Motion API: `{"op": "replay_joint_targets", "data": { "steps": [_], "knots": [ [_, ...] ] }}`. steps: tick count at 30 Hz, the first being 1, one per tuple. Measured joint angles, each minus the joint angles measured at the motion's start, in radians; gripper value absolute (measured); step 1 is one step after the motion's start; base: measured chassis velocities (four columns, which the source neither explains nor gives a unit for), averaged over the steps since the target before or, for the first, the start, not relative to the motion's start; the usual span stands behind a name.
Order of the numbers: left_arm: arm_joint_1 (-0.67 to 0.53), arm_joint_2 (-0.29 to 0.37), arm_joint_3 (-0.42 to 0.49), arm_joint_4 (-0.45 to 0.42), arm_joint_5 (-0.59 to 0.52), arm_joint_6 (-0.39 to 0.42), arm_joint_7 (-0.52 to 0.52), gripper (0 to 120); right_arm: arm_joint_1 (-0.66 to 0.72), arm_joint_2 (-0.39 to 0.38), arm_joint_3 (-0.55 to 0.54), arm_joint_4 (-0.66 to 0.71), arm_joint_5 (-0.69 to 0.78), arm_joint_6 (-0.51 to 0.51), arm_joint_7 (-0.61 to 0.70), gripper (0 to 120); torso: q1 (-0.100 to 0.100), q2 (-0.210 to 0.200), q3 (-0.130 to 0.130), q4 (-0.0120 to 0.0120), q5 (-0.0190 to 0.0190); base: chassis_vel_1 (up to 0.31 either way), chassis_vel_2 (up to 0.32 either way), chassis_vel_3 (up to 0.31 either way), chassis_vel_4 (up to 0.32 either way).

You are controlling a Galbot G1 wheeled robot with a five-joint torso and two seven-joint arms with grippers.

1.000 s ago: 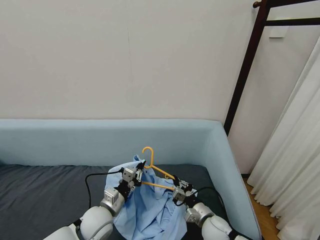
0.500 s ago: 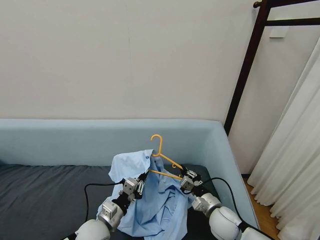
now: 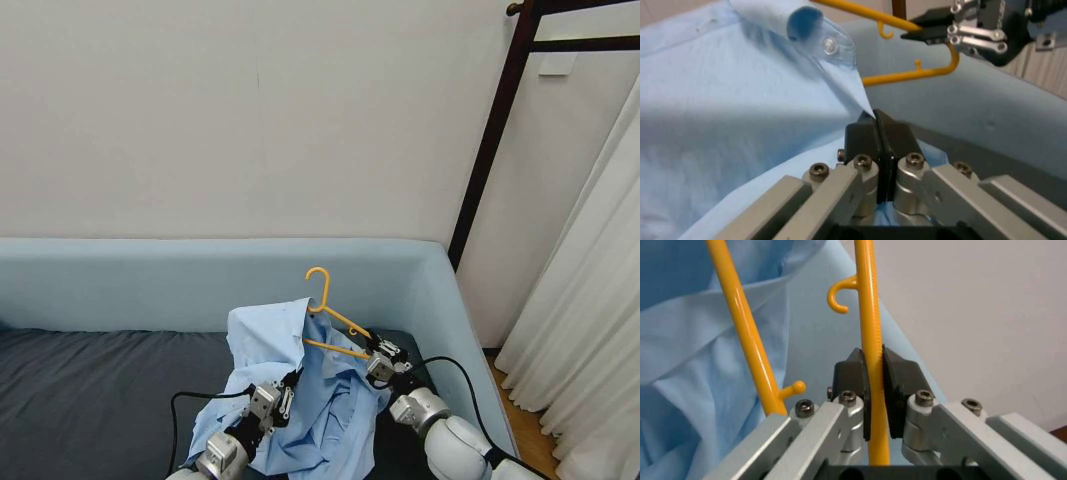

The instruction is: Pick up the clothes from the sofa and hang them on the clothes hanger.

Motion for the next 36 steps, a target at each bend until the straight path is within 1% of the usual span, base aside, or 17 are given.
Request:
{"op": "replay_joint_targets", "data": {
  "steps": [2,6,8,10,12,16,18,20,21,24,26,29,31,32,34,35,36],
  "knots": [
    [0.007,-0.003,0.000,0.000,0.003,0.000,-0.002,0,0.000,0.001,0.000,0.001,-0.001,0.001,0.001,5,0.000,0.000,0.000,0.0000,0.0000,0.000,0.000,0.000,0.000],
    [0.044,-0.012,-0.001,-0.020,0.045,0.034,-0.033,16,-0.008,0.021,0.009,-0.010,-0.048,0.035,0.033,5,0.000,0.000,0.000,-0.0001,0.0000,0.000,0.000,0.000,0.000],
    [0.054,-0.010,-0.003,-0.026,0.055,0.038,-0.036,19,-0.012,0.029,0.014,-0.015,-0.073,0.047,0.042,5,0.000,0.000,0.000,0.0000,-0.0002,0.000,0.000,0.000,0.000],
    [0.083,0.008,-0.017,-0.044,0.084,0.041,-0.042,30,-0.031,0.047,0.037,-0.025,-0.146,0.090,0.058,5,0.000,0.000,0.000,-0.0001,0.0001,0.000,0.000,0.000,0.000],
    [0.098,0.019,-0.024,-0.052,0.099,0.037,-0.041,33,-0.039,0.052,0.047,-0.028,-0.177,0.109,0.062,5,0.000,0.000,0.000,0.0000,0.0000,0.000,0.000,0.000,0.000],
    [0.187,0.081,-0.110,-0.108,0.131,-0.043,-0.007,53,-0.076,0.062,0.106,-0.038,-0.284,0.191,0.076,5,0.000,0.000,0.000,-0.0001,-0.0001,0.000,0.000,0.000,0.000],
    [0.208,0.092,-0.138,-0.121,0.121,-0.076,0.020,56,-0.085,0.062,0.117,-0.038,-0.293,0.201,0.077,5,0.000,0.000,0.000,0.0001,-0.0003,0.000,0.000,0.000,0.000],
    [0.261,0.131,-0.258,-0.182,0.007,-0.201,0.138,67,-0.120,0.062,0.154,-0.030,-0.315,0.225,0.087,5,0.000,0.000,0.000,0.0001,0.0002,0.000,0.000,0.000,0.000],
    [0.261,0.131,-0.258,-0.182,0.007,-0.201,0.138,67,-0.120,0.062,0.154,-0.030,-0.315,0.225,0.087,5,0.000,0.000,0.000,0.0001,0.0002,0.000,0.000,0.000,0.000],
    [0.171,0.209,-0.298,-0.215,-0.293,-0.231,0.231,81,-0.126,0.068,0.174,-0.046,-0.323,0.239,0.092,5,0.000,0.000,0.000,0.0002,0.0001,0.000,0.000,0.000,0.000],
    [0.117,0.229,-0.292,-0.208,-0.354,-0.227,0.256,85,-0.128,0.068,0.176,-0.046,-0.326,0.241,0.094,5,0.000,0.000,0.000,0.0001,0.0001,0.000,0.000,0.000,0.000],
    [-0.113,0.291,-0.227,-0.139,-0.551,-0.189,0.361,97,-0.125,0.067,0.177,-0.050,-0.327,0.246,0.098,5,0.000,0.000,0.000,-0.0006,-0.0005,0.000,0.000,0.000,0.000],
    [-0.266,0.334,-0.180,-0.082,-0.694,-0.137,0.501,100,-0.105,0.068,0.166,-0.057,-0.327,0.253,0.099,5,0.000,0.000,0.000,-0.0005,0.0001,0.000,0.000,0.000,0.000],
    [-0.266,0.334,-0.180,-0.082,-0.694,-0.137,0.501,100,-0.105,0.068,0.166,-0.057,-0.327,0.253,0.099,5,0.000,0.000,0.000,-0.0005,0.0001,0.000,0.000,0.000,0.000],
    [-0.393,0.357,-0.143,-0.012,-0.811,-0.050,0.686,100,-0.097,0.068,0.162,-0.060,-0.327,0.260,0.099,5,0.000,0.000,0.000,0.0001,0.0000,0.000,0.000,0.000,0.000],
    [-0.489,0.363,-0.112,0.062,-0.867,0.020,0.840,100,-0.094,0.069,0.159,-0.060,-0.327,0.266,0.104,5,0.000,0.000,0.000,0.0001,0.0000,0.000,0.000,0.000,0.000],
    [-0.489,0.363,-0.112,0.062,-0.867,0.020,0.840,100,-0.094,0.069,0.159,-0.060,-0.327,0.266,0.104,5,0.000,0.000,0.000,0.0001,0.0000,0.000,0.000,0.000,0.000]
  ]
}}
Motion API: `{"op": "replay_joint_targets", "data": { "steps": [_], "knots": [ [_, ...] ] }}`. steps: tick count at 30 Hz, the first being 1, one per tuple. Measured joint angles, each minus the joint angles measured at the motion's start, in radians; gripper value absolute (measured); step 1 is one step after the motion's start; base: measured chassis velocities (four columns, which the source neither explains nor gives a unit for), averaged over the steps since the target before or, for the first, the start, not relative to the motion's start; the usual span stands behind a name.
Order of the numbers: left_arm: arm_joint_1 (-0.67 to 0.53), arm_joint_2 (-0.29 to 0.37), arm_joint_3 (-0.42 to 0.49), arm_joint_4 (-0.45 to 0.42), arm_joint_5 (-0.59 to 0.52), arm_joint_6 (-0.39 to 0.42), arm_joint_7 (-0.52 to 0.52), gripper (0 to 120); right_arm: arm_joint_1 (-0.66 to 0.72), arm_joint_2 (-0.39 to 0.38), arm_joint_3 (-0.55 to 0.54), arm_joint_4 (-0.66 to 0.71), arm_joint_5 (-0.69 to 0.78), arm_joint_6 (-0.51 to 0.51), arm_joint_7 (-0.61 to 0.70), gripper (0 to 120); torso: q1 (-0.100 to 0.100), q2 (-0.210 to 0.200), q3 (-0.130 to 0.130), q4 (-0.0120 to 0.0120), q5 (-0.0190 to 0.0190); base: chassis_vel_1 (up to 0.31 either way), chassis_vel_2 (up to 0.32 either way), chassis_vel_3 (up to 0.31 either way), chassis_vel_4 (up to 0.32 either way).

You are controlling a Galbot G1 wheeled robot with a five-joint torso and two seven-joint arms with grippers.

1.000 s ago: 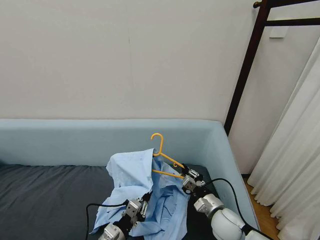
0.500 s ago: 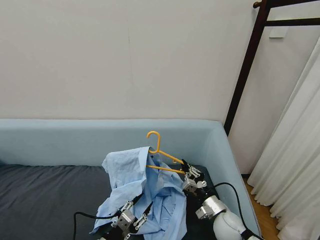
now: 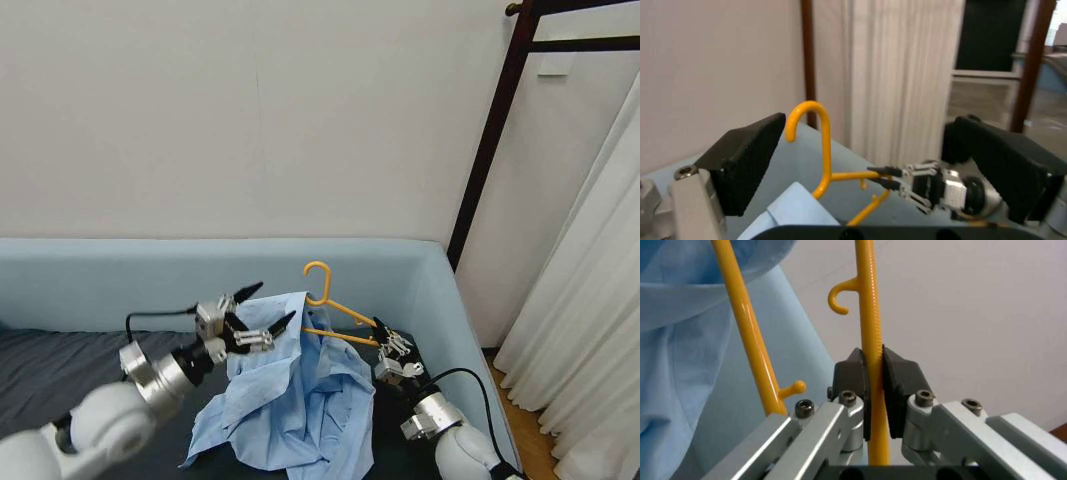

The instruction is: Pick up the clothes from the sofa and hang them on the clothes hanger.

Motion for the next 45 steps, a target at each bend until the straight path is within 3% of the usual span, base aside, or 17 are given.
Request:
{"op": "replay_joint_targets", "data": {
  "steps": [2,5,6,10,16,22,26,29,45],
  "knots": [
    [-0.078,0.006,0.019,0.073,-0.031,0.064,0.134,100,0.014,0.006,-0.016,-0.006,0.003,0.003,0.006,5,0.000,0.000,0.000,-0.0010,-0.0005,0.000,0.000,0.000,0.000],
    [-0.196,0.012,0.099,0.186,-0.035,0.137,0.259,100,0.044,0.021,-0.048,-0.014,0.006,0.010,0.010,5,0.000,0.000,0.000,0.0015,0.0002,0.000,0.000,0.000,0.000],
    [-0.196,0.012,0.099,0.186,-0.035,0.137,0.259,100,0.044,0.021,-0.048,-0.014,0.006,0.010,0.010,5,0.000,0.000,0.000,0.0015,0.0002,0.000,0.000,0.000,0.000],
    [-0.414,-0.039,0.316,0.315,0.006,0.172,0.298,100,0.033,0.023,-0.033,-0.006,-0.019,0.032,0.023,5,0.000,0.000,0.000,-0.0009,0.0001,0.000,0.000,0.000,0.000],
    [-0.584,-0.091,0.461,0.434,0.054,0.180,0.324,100,0.009,0.022,-0.002,-0.006,-0.066,0.057,0.031,5,0.000,0.000,0.000,-0.0005,0.0003,0.000,0.000,0.000,0.000],
    [-0.651,-0.104,0.567,0.478,0.099,0.182,0.384,99,0.006,0.023,0.002,-0.003,-0.078,0.058,0.036,5,0.000,0.000,0.000,0.0001,0.0001,0.000,0.000,0.000,0.000],
    [-0.651,-0.106,0.592,0.481,0.137,0.183,0.414,96,0.002,0.020,0.004,0.003,-0.085,0.057,0.037,5,0.000,0.000,0.000,0.0000,0.0001,0.000,0.000,0.000,0.000],
    [-0.648,-0.112,0.603,0.491,0.159,0.182,0.423,90,-0.004,0.015,0.004,0.009,-0.087,0.056,0.037,5,0.000,0.000,0.000,0.0001,-0.0001,0.000,0.000,0.000,0.000],
    [-0.625,-0.135,0.591,0.504,0.243,0.147,0.412,28,-0.015,0.003,0.007,0.009,-0.114,0.069,0.039,5,0.000,0.000,0.000,-0.0001,0.0000,0.000,0.000,0.000,0.000]
  ]
}}
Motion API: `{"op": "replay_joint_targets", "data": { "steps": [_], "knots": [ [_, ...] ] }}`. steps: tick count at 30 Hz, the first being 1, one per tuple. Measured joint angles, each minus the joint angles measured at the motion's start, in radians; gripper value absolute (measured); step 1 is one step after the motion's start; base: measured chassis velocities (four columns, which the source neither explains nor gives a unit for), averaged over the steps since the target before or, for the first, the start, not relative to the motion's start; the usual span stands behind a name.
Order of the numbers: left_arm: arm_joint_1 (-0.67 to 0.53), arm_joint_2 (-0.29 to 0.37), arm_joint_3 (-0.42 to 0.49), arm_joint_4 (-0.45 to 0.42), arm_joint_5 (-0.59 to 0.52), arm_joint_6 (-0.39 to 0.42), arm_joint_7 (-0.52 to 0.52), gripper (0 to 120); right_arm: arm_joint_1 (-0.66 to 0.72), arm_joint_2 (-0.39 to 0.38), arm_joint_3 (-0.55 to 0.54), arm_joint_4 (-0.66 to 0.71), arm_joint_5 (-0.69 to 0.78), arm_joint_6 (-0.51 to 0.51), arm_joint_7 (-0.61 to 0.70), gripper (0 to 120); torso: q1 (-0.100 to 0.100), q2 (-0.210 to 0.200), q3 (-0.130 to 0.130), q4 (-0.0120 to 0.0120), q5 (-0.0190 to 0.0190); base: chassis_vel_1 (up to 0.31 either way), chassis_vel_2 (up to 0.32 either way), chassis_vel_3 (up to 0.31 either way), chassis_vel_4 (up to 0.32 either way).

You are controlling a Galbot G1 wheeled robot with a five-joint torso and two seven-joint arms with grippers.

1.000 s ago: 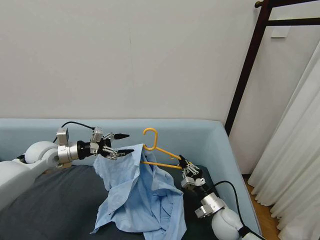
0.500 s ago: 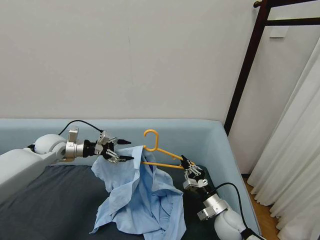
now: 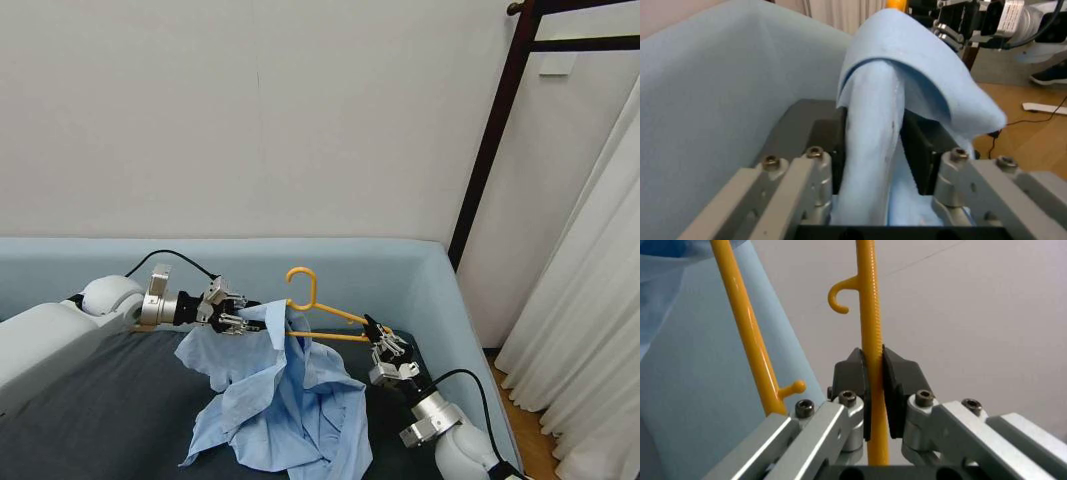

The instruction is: Pick up the clothes from the sofa and hang them on the clothes hanger.

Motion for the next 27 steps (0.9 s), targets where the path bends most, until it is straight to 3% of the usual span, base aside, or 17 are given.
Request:
{"op": "replay_joint_targets", "data": {
  "steps": [7,19,27],
  "knots": [
    [0.019,0.010,-0.015,-0.003,0.012,-0.014,-0.005,8,0.007,0.001,-0.006,-0.003,0.000,0.002,0.000,5,0.000,0.000,0.000,0.0002,-0.0002,0.000,0.000,0.000,0.000],
    [0.053,-0.005,-0.059,-0.014,0.009,-0.026,-0.046,8,0.002,-0.012,-0.019,0.021,0.073,-0.013,-0.010,6,0.000,0.000,0.000,0.0000,-0.0001,0.000,0.000,0.000,0.000],
    [0.085,-0.027,-0.101,-0.040,-0.075,-0.026,-0.136,8,-0.069,-0.050,-0.019,0.116,0.297,-0.050,-0.018,37,0.000,0.000,0.000,0.0000,-0.0002,0.000,0.000,0.000,0.000]
  ]
}}
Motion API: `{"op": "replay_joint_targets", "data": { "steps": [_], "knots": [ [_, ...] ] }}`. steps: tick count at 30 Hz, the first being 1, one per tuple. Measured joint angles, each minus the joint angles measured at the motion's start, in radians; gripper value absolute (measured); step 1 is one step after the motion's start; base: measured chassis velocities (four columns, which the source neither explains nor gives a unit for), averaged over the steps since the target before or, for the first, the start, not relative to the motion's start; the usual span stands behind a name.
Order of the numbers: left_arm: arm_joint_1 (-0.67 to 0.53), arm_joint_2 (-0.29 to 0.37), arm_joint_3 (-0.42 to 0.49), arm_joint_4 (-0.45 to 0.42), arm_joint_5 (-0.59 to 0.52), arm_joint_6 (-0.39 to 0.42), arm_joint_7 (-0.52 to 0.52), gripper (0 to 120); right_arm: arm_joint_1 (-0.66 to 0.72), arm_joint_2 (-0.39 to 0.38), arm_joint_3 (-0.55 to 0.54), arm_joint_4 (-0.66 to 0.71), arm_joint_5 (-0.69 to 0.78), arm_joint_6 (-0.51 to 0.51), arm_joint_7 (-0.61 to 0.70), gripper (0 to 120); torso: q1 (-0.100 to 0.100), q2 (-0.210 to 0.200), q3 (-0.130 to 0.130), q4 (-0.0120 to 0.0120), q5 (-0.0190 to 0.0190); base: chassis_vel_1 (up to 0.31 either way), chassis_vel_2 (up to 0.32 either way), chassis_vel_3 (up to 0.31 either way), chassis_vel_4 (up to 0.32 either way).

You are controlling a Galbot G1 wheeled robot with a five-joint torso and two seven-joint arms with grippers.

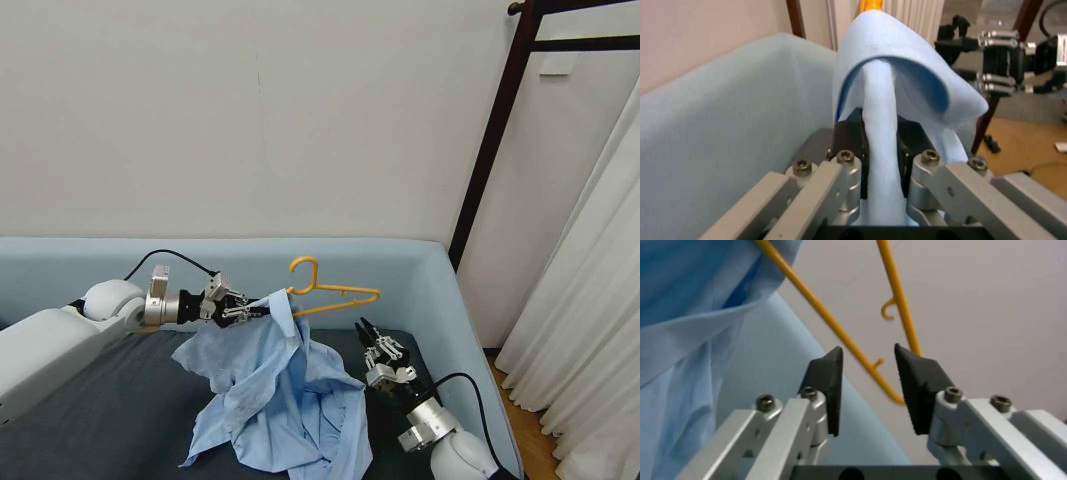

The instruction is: Pick up the clothes from the sofa and hang them on the clothes hanger.

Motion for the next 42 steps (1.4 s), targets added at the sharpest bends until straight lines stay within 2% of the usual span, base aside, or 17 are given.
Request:
{"op": "replay_joint_targets", "data": {
  "steps": [1,8,10,13,15,17,23,28,33,42],
  "knots": [
    [0.000,0.000,0.000,0.000,0.000,0.000,0.000,8,0.000,0.000,0.000,0.000,0.000,0.000,0.000,37,0.000,0.000,0.000,0.0000,0.0000,0.000,0.000,0.000,0.000],
    [-0.009,-0.012,-0.006,-0.040,-0.097,0.001,-0.074,8,-0.137,-0.012,0.036,0.051,0.159,-0.042,0.042,63,0.000,0.000,0.000,0.0000,0.0002,0.000,0.000,0.000,0.000],
    [-0.026,-0.013,0.003,-0.045,-0.108,0.002,-0.081,8,-0.205,0.004,0.027,0.046,0.173,-0.042,0.041,72,0.000,0.000,0.000,-0.0003,0.0002,0.000,0.000,0.000,0.000],
    [-0.038,-0.014,0.015,-0.049,-0.113,0.003,-0.086,8,-0.242,0.028,0.013,0.020,0.180,-0.035,0.033,81,0.000,0.000,0.000,-0.0003,0.0003,0.000,0.000,0.000,0.000],
    [-0.048,-0.014,0.025,-0.053,-0.117,0.004,-0.091,8,-0.261,0.049,-0.004,0.002,0.201,-0.014,-0.010,88,0.000,0.000,0.000,-0.0001,0.0003,0.000,0.000,0.000,0.000],
    [-0.055,-0.012,0.037,-0.056,-0.118,0.004,-0.094,8,-0.270,0.061,-0.033,-0.003,0.246,0.043,-0.115,98,0.000,0.000,0.000,0.0000,0.0002,0.000,0.000,0.000,0.000],
    [-0.052,-0.004,0.041,-0.064,-0.118,0.004,-0.095,8,-0.216,0.082,-0.088,-0.029,0.306,0.086,-0.205,100,0.000,0.000,0.000,0.0001,0.0000,0.000,0.000,0.000,0.000],
    [-0.028,0.008,0.033,-0.082,-0.125,0.004,-0.097,8,-0.041,0.117,-0.183,-0.152,0.518,0.043,-0.274,100,0.000,0.000,0.000,0.0005,0.0002,0.000,0.000,0.000,0.000],
    [-0.034,0.006,0.033,-0.077,-0.128,0.004,-0.091,8,0.056,0.135,-0.230,-0.218,0.612,-0.002,-0.279,100,0.000,0.000,0.000,0.0000,0.0002,0.000,0.000,0.000,0.000],
    [-0.029,0.024,0.033,-0.097,-0.131,-0.001,-0.079,8,0.134,0.138,-0.247,-0.297,0.662,-0.033,-0.263,100,0.000,0.000,0.000,0.0000,0.0001,0.000,0.000,0.000,0.000]
  ]
}}
